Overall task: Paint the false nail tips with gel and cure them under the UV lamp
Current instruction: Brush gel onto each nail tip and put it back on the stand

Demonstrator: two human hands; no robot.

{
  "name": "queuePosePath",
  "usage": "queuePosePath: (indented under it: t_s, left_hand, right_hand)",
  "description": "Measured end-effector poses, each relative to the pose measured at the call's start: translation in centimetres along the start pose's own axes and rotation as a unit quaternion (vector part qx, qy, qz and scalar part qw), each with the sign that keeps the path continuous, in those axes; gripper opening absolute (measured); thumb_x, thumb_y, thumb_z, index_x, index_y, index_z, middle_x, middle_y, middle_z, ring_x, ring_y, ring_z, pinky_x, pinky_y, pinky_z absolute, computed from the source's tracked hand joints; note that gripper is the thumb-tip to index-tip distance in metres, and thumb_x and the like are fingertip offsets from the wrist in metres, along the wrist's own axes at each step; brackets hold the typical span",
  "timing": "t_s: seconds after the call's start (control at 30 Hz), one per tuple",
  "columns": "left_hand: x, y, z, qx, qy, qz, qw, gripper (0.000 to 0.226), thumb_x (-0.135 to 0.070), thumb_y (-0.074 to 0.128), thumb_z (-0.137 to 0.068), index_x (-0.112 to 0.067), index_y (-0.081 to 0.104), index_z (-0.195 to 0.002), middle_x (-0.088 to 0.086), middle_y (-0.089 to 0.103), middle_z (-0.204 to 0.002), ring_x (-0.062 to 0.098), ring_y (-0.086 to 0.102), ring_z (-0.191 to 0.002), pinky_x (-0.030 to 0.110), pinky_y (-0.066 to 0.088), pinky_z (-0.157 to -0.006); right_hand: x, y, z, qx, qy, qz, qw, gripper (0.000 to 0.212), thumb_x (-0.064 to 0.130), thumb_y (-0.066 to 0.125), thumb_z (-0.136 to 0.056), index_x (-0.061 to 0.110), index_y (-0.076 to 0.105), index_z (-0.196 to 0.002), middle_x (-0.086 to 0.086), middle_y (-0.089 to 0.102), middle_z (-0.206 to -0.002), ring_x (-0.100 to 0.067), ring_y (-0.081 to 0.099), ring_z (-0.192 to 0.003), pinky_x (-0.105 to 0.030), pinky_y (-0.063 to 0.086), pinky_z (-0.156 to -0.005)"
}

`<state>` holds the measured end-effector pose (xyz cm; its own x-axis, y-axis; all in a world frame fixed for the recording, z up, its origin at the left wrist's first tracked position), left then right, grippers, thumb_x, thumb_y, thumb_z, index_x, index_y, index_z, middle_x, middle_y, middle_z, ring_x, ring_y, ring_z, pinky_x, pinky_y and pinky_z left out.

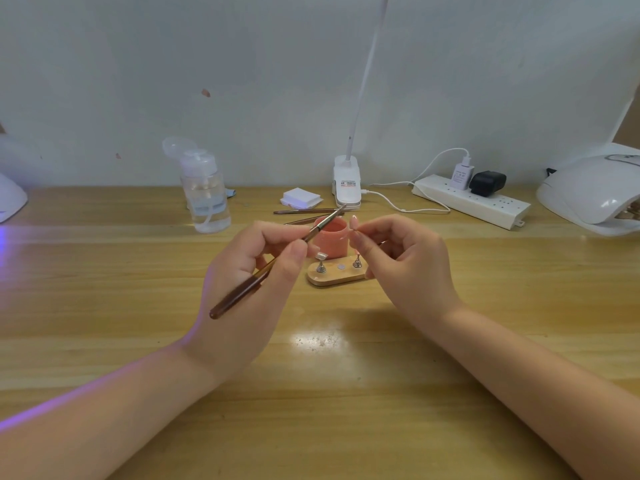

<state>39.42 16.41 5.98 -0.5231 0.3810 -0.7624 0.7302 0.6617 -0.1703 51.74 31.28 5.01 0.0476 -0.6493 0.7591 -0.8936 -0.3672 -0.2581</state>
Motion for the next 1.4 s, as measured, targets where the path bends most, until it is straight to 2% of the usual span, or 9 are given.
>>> queuePosePath:
  t_s: [0.2,0.4,0.57,0.73,0.83,0.93,1.03,1.23,1.4]
  left_hand:
    - [0.1,0.28,-0.03,0.027,-0.005,-0.023,0.999,0.013,-0.036,0.059,-0.091,-0.036,0.067,-0.101,-0.02,0.073,-0.095,0.006,0.065,-0.089,0.025,0.049,-0.073]
    - [0.43,-0.08,-0.01,0.006,-0.015,0.02,1.0,0.018,-0.043,0.055,-0.088,-0.036,0.068,-0.099,-0.008,0.074,-0.095,0.018,0.067,-0.097,0.033,0.051,-0.084]
    - [0.43,0.11,-0.06,0.017,-0.008,0.01,1.0,0.014,-0.035,0.059,-0.091,-0.029,0.068,-0.1,-0.012,0.075,-0.095,0.01,0.068,-0.095,0.018,0.05,-0.08]
    - [0.28,-0.1,-0.13,-0.004,-0.013,0.019,1.0,0.012,-0.038,0.059,-0.091,-0.039,0.068,-0.098,-0.01,0.074,-0.095,0.019,0.068,-0.092,0.025,0.052,-0.078]
    - [0.25,0.28,0.0,0.009,-0.016,0.007,1.0,0.012,-0.028,0.06,-0.091,-0.033,0.068,-0.099,-0.014,0.074,-0.093,0.01,0.068,-0.091,0.018,0.051,-0.076]
    - [0.37,0.22,0.08,-0.002,-0.022,-0.005,1.0,0.012,-0.029,0.059,-0.089,-0.033,0.068,-0.097,-0.008,0.074,-0.092,0.025,0.066,-0.086,0.036,0.051,-0.076]
    - [0.04,0.02,0.1,-0.007,-0.009,0.004,1.0,0.013,-0.037,0.058,-0.089,-0.04,0.067,-0.098,-0.007,0.074,-0.094,0.025,0.066,-0.09,0.04,0.051,-0.079]
    - [0.09,0.2,0.25,0.014,0.007,-0.021,1.0,0.012,-0.033,0.054,-0.086,-0.031,0.065,-0.09,-0.012,0.072,-0.081,0.01,0.065,-0.079,0.028,0.049,-0.071]
    - [0.23,0.09,0.22,0.001,0.005,-0.002,1.0,0.015,-0.034,0.052,-0.087,-0.032,0.066,-0.091,-0.009,0.073,-0.084,0.011,0.065,-0.083,0.021,0.049,-0.073]
  right_hand:
    - [0.26,0.08,-0.01,0.006,-0.021,0.0,1.0,0.004,0.013,0.071,-0.087,0.01,0.071,-0.09,0.001,0.071,-0.076,-0.024,0.06,-0.052,-0.048,0.05,-0.052]
    - [0.11,0.07,-0.03,0.003,-0.019,-0.001,1.0,0.006,0.015,0.071,-0.087,0.009,0.071,-0.09,0.001,0.07,-0.074,-0.019,0.06,-0.05,-0.045,0.05,-0.052]
    - [0.0,0.11,0.07,0.005,-0.023,0.002,1.0,0.001,0.014,0.071,-0.087,0.013,0.071,-0.087,0.007,0.069,-0.072,-0.023,0.059,-0.05,-0.046,0.049,-0.052]
    - [-0.06,0.04,0.09,-0.001,-0.022,0.008,1.0,0.005,0.012,0.072,-0.087,0.017,0.07,-0.086,0.009,0.068,-0.071,-0.029,0.059,-0.052,-0.047,0.048,-0.052]
    - [-0.06,0.06,0.1,-0.001,-0.023,0.009,1.0,0.005,0.012,0.072,-0.086,0.017,0.07,-0.086,0.01,0.068,-0.071,-0.03,0.059,-0.053,-0.048,0.049,-0.052]
    - [-0.07,0.1,0.1,-0.002,-0.024,0.012,1.0,0.006,0.012,0.072,-0.086,0.017,0.07,-0.085,0.008,0.068,-0.07,-0.03,0.059,-0.053,-0.047,0.049,-0.053]
    - [-0.07,0.07,0.04,-0.004,-0.026,0.017,1.0,0.004,0.014,0.072,-0.086,0.017,0.071,-0.085,0.005,0.068,-0.071,-0.03,0.06,-0.054,-0.047,0.049,-0.053]
    - [-0.04,0.08,0.1,-0.002,-0.024,0.012,1.0,0.003,0.015,0.072,-0.087,0.015,0.07,-0.084,0.019,0.067,-0.065,-0.035,0.057,-0.052,-0.048,0.048,-0.05]
    - [-0.3,0.06,0.0,-0.003,-0.015,0.018,1.0,0.002,0.013,0.072,-0.086,0.015,0.071,-0.085,0.008,0.067,-0.069,-0.032,0.059,-0.055,-0.049,0.05,-0.055]
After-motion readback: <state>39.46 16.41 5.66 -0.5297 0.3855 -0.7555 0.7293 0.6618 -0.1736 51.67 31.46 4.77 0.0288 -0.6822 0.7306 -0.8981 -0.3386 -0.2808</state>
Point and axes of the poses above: each hand's wrist, its own z-axis away from the middle knuckle, its own y-axis out of the palm, x = y × z, the point moved 4 cm from there along -z, towards the middle knuckle
